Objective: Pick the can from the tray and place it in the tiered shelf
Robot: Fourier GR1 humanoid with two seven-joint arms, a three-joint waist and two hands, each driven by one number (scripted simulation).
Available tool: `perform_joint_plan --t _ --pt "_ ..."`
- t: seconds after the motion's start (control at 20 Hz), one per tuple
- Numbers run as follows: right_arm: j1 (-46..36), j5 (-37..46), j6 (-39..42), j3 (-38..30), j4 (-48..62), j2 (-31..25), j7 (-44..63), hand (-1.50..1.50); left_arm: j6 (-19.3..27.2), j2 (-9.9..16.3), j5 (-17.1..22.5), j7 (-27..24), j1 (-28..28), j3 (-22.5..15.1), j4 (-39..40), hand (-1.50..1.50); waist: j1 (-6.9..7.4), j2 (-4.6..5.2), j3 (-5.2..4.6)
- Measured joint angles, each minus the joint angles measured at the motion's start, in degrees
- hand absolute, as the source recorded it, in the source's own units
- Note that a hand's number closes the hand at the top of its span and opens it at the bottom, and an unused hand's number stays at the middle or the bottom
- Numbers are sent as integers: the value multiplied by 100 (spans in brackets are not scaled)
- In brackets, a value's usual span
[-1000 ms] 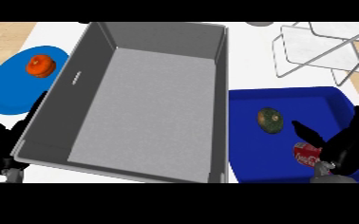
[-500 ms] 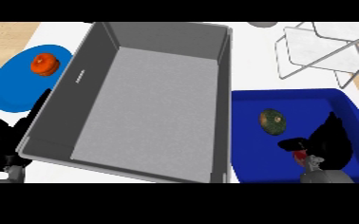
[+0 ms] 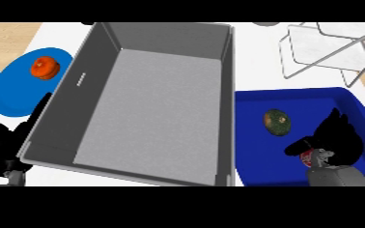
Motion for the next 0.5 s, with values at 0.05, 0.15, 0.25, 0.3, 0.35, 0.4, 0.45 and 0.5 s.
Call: perform_joint_plan --t 0.05,0.15,0.25,0.3,0.35,0.4,0.45,0.5 --pt "24 4 103 -34 -41 22 -6 -150 -21 9 11 6 -12 23 2 0 -2 2 2" --pt "6 32 292 -97 -136 62 -7 -150 -29 -14 -23 -29 -21 29 54 0 -3 9 9" --pt "81 44 446 -217 -164 79 -62 -150 -129 48 40 -5 -34 106 72 0 -3 13 13" --pt "79 54 509 -300 -112 75 -102 -150 -127 39 35 33 -33 100 31 0 4 16 16" --pt "164 76 566 -340 -172 77 -128 -150 -142 41 34 49 -21 106 27 0 -2 16 18" --pt "213 84 617 -394 -188 76 -152 -150 -97 0 -13 47 -20 86 23 0 -5 17 20" --pt "245 88 672 -463 -211 69 -171 -150 -80 -23 -23 62 -42 90 8 0 -7 18 21" --pt "265 128 714 -503 -216 85 -179 -150 -103 -25 -27 46 -24 97 -11 0 -1 19 22"
